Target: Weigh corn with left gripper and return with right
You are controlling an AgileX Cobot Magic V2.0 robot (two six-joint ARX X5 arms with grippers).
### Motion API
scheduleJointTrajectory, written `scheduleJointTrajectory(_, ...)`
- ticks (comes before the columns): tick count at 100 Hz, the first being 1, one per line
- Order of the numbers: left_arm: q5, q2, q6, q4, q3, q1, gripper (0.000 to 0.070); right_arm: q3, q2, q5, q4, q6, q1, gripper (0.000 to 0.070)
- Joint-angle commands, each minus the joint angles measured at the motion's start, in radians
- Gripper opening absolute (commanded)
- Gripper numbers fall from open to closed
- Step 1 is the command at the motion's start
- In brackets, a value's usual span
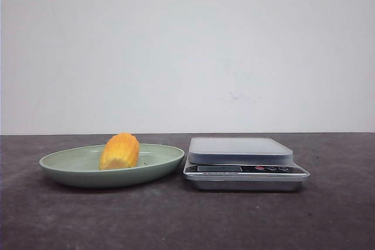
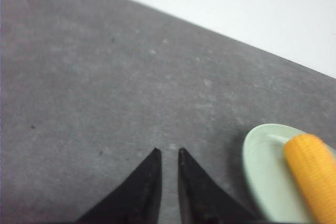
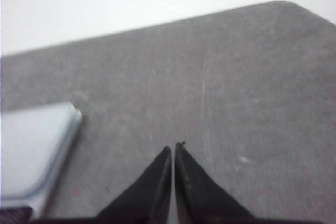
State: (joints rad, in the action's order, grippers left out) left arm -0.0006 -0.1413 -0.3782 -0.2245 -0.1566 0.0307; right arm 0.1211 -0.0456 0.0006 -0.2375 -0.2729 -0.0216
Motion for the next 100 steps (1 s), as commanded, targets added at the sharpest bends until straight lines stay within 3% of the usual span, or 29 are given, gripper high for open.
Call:
scheduleJointTrajectory(1,0.002,-0.072,-0.061,0.002,-0.130,0.002,0.0012,0.066,-0.035,0.000,-0.009,-0.055,-0.002,0.0003)
scheduleJointTrajectory(12,0.014,-0.242,-0.042,-0.049,-0.331,0.002,0.0012,0.164,-0.121,-0.026,-0.046,-0.056,-0.002,0.0003)
scheduleJointTrajectory(22,0.040,-0.392,0.043,-0.122,-0.525,0.001,0.0011,0.264,-0.201,-0.058,-0.063,-0.051,-0.002,0.0015)
scheduleJointTrajectory(25,0.048,-0.432,0.063,-0.146,-0.581,0.001,0.0011,0.297,-0.225,-0.076,-0.067,-0.045,-0.003,0.0051)
scheduleJointTrajectory(30,0.074,-0.489,0.092,-0.185,-0.668,-0.001,0.0021,0.360,-0.266,-0.091,-0.088,-0.016,-0.003,0.0187)
scheduleJointTrajectory(34,0.089,-0.529,0.105,-0.214,-0.731,-0.005,0.0083,0.413,-0.298,-0.090,-0.109,0.000,-0.003,0.0308)
scheduleJointTrajectory(38,0.097,-0.562,0.105,-0.240,-0.785,-0.010,0.0212,0.467,-0.331,-0.090,-0.131,0.004,-0.003,0.0390)
scheduleJointTrajectory(44,0.108,-0.603,0.106,-0.271,-0.852,-0.020,0.0417,0.549,-0.377,-0.106,-0.156,0.007,-0.004,0.0422)
scheduleJointTrajectory(48,0.115,-0.624,0.106,-0.292,-0.889,-0.027,0.0477,0.603,-0.408,-0.118,-0.172,0.027,-0.010,0.0424)
scheduleJointTrajectory(61,0.172,-0.676,0.108,-0.324,-0.966,-0.073,0.0473,0.781,-0.507,-0.131,-0.257,0.084,-0.044,0.0465)
scheduleJointTrajectory(72,0.173,-0.709,0.106,-0.320,-0.984,-0.150,0.0432,0.922,-0.587,-0.135,-0.343,0.113,-0.077,0.0526)
scheduleJointTrajectory(100,0.024,-0.900,0.109,-0.308,-0.984,-0.385,0.0427,1.121,-0.744,-0.143,-0.441,0.158,-0.169,0.0538)
